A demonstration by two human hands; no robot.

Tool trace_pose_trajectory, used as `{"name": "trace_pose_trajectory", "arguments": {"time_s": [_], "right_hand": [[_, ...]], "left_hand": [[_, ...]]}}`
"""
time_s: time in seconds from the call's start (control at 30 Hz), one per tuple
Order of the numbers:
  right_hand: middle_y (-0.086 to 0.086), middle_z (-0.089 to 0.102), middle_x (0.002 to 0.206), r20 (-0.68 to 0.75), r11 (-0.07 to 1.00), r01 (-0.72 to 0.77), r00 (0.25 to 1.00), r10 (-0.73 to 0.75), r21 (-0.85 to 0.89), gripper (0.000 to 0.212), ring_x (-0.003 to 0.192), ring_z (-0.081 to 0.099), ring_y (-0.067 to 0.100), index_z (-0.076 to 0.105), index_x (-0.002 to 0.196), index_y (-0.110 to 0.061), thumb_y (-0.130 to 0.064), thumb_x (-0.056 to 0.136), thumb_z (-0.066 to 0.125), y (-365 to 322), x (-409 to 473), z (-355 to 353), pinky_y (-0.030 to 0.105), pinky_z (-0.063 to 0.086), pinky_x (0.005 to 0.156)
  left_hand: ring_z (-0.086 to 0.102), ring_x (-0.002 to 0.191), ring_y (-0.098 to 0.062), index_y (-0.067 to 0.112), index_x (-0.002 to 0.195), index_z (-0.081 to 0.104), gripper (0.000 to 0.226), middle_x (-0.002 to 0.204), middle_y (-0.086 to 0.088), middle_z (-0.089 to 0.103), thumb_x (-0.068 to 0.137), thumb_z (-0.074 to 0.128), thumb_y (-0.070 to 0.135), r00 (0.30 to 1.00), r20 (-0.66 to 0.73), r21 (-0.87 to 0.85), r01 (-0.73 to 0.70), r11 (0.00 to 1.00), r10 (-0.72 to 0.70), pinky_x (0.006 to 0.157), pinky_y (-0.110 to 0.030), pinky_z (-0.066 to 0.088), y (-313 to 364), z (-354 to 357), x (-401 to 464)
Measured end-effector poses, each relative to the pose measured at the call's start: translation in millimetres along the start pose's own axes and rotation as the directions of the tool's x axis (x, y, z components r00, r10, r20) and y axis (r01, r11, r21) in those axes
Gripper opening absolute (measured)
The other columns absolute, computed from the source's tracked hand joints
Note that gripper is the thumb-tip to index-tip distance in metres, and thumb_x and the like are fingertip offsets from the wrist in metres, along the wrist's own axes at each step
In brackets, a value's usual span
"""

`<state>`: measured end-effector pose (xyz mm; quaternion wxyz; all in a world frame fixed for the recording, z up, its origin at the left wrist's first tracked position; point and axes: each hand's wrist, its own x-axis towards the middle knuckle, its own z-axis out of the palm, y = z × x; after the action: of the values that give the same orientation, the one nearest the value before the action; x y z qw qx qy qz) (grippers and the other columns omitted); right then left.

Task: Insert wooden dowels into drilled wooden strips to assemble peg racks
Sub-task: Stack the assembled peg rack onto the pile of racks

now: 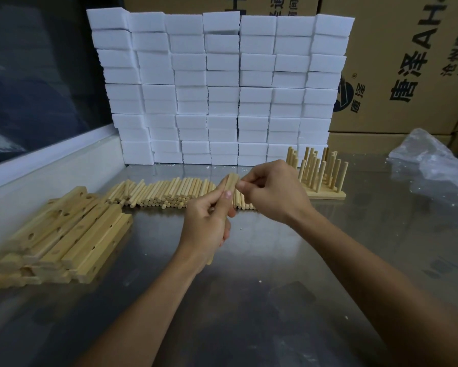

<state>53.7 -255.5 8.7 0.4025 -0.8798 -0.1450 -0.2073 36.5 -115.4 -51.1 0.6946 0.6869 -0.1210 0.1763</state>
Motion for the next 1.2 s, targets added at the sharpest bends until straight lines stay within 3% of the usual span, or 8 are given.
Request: {"name": "trace_pose_trajectory", "arguments": {"time_s": [0.1, 0.23, 0.33, 0.57, 0.73, 0.8, 1.0, 1.2], "right_hand": [[-0.004, 0.069, 0.059, 0.057, 0.994, -0.072, 0.996, 0.067, 0.086, 0.017, 0.049, 0.059, 0.000, 0.073, 0.073, -0.019, -0.024, 0.088, 0.070, -0.7, -0.2, -3.4, 0.016, 0.045, 0.049], [0.002, 0.068, 0.070, 0.022, 0.850, 0.319, 0.939, -0.342, -0.420, 0.018, 0.064, 0.063, 0.025, 0.070, 0.088, -0.010, -0.023, 0.093, 0.058, 0.1, -9.9, 3.0, 0.037, 0.051, 0.060], [0.004, 0.064, 0.065, -0.040, 0.802, 0.318, 0.920, -0.390, -0.505, 0.022, 0.059, 0.060, 0.030, 0.064, 0.087, -0.009, -0.025, 0.093, 0.051, 2.1, -13.0, 5.9, 0.034, 0.044, 0.052], [0.007, 0.065, 0.057, 0.021, 0.992, -0.105, 0.994, 0.104, 0.072, 0.026, 0.048, 0.050, 0.008, 0.066, 0.065, -0.017, -0.023, 0.090, 0.065, -1.2, 3.9, -3.0, 0.024, 0.043, 0.054], [0.005, 0.064, 0.063, -0.024, 0.857, 0.343, 0.925, -0.380, -0.384, 0.019, 0.057, 0.059, 0.027, 0.067, 0.081, -0.007, -0.020, 0.091, 0.059, -0.1, -10.4, 0.4, 0.038, 0.049, 0.056], [0.007, 0.061, 0.064, -0.003, 0.829, 0.367, 0.914, -0.407, -0.422, 0.019, 0.058, 0.057, 0.033, 0.063, 0.081, -0.004, -0.018, 0.091, 0.057, -0.1, -11.2, 4.2, 0.042, 0.048, 0.055], [-0.005, 0.056, 0.047, -0.014, 0.990, 0.082, 0.996, -0.085, -0.118, 0.026, 0.042, 0.049, 0.007, 0.065, 0.063, -0.018, -0.018, 0.089, 0.065, -0.3, 0.9, 0.4, 0.018, 0.039, 0.047], [-0.003, 0.060, 0.049, 0.136, 0.975, -0.155, 0.982, 0.134, 0.158, 0.026, 0.040, 0.045, 0.006, 0.072, 0.065, -0.014, -0.020, 0.090, 0.066, 0.5, 5.9, -11.0, 0.021, 0.038, 0.044]], "left_hand": [[0.037, 0.041, -0.014, 0.024, 0.135, 0.059, 0.035, 0.068, -0.003, 0.051, 0.103, 0.048, 0.015, 1.000, -0.001, 0.017, -0.003, 1.000, 0.003, 0.036, -0.019, 0.030, 0.8, 1.5, 0.7], [0.043, 0.039, -0.013, 0.021, 0.131, 0.064, 0.031, 0.066, 0.000, 0.055, 0.104, 0.048, 0.025, 0.997, 0.020, 0.001, 0.071, 0.998, -0.071, 0.035, -0.022, 0.032, 3.2, 1.8, 3.7], [0.042, 0.037, -0.015, 0.009, 0.126, 0.065, 0.033, 0.061, 0.002, 0.054, 0.104, 0.048, 0.027, 0.996, 0.024, 0.012, 0.084, 0.996, -0.084, 0.035, -0.021, 0.031, 3.9, 2.2, 5.2], [0.038, 0.038, -0.015, 0.013, 0.131, 0.063, 0.033, 0.054, 0.012, 0.051, 0.103, 0.049, 0.022, 0.999, 0.020, 0.119, -0.031, 0.992, 0.029, 0.038, -0.017, 0.031, 4.6, 3.2, 2.8], [0.040, 0.035, -0.015, 0.010, 0.128, 0.065, 0.033, 0.056, 0.005, 0.053, 0.104, 0.048, 0.023, 0.997, 0.016, 0.011, 0.080, 0.997, -0.080, 0.036, -0.019, 0.030, 7.5, 0.5, 9.6], [0.040, 0.035, -0.015, 0.004, 0.125, 0.064, 0.033, 0.057, 0.003, 0.053, 0.104, 0.048, 0.024, 0.993, 0.028, 0.006, 0.111, 0.994, -0.111, 0.035, -0.019, 0.029, 7.8, -4.7, 10.1], [0.042, 0.039, -0.015, 0.024, 0.136, 0.060, 0.034, 0.069, -0.003, 0.052, 0.104, 0.048, 0.021, 0.999, 0.036, 0.097, -0.004, 0.995, 0.000, 0.036, -0.020, 0.032, 6.4, -1.8, 4.1], [0.041, 0.040, -0.016, 0.021, 0.136, 0.060, 0.035, 0.066, -0.001, 0.052, 0.103, 0.049, 0.021, 0.999, 0.029, 0.123, -0.043, 0.991, 0.040, 0.038, -0.019, 0.034, 6.0, 0.8, 3.2]]}}
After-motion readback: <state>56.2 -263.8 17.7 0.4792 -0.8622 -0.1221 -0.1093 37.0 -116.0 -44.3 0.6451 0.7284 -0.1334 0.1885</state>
